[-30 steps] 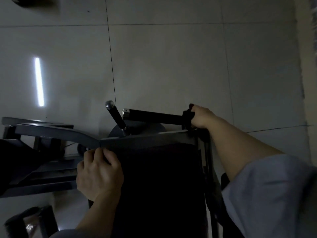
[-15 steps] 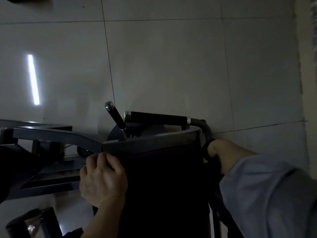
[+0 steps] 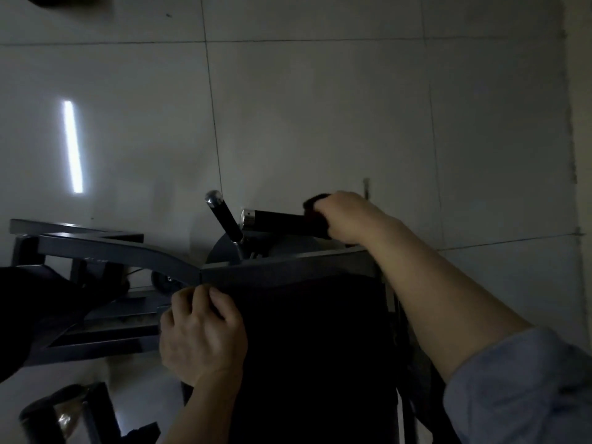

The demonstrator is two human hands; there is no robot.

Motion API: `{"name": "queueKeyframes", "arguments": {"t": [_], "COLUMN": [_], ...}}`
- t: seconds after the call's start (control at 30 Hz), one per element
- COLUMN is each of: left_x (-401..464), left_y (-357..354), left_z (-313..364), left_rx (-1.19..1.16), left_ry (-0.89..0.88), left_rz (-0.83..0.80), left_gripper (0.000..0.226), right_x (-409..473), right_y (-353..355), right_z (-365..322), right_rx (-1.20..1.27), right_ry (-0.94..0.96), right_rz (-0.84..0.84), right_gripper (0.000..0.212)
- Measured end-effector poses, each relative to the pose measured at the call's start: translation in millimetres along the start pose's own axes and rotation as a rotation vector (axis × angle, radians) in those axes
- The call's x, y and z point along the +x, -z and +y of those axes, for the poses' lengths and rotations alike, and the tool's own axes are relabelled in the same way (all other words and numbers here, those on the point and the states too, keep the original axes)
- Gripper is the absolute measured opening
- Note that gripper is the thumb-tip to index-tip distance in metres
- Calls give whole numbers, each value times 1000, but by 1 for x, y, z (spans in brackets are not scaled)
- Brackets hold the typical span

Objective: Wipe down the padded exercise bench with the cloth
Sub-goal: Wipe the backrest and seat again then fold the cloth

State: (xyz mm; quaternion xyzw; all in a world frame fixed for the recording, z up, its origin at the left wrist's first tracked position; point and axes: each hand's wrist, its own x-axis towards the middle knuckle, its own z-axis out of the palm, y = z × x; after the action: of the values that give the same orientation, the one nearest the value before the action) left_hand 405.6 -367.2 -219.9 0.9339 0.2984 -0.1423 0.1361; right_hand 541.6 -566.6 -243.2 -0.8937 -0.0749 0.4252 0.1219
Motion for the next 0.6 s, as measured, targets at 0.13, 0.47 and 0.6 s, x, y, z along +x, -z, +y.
{"name": "queueKeyframes", "arguments": {"t": [0.13, 0.47, 0.6], "left_x": [1, -2, -1], "left_y": [-1, 1, 2], "left_z": [-1, 1, 2], "left_rx": [13, 29, 37], "left_ry": [13, 17, 36], "left_rz": [-14, 17, -9], "left_gripper": [46, 56, 51], "right_x": [17, 13, 10], "right_y": [5, -38, -46], "right_z": [-46, -54, -26], "right_rx": [-61, -49, 24], "right_ry": [194, 247, 183], "right_rz": [-27, 297, 165], "right_gripper": [22, 49, 69]}}
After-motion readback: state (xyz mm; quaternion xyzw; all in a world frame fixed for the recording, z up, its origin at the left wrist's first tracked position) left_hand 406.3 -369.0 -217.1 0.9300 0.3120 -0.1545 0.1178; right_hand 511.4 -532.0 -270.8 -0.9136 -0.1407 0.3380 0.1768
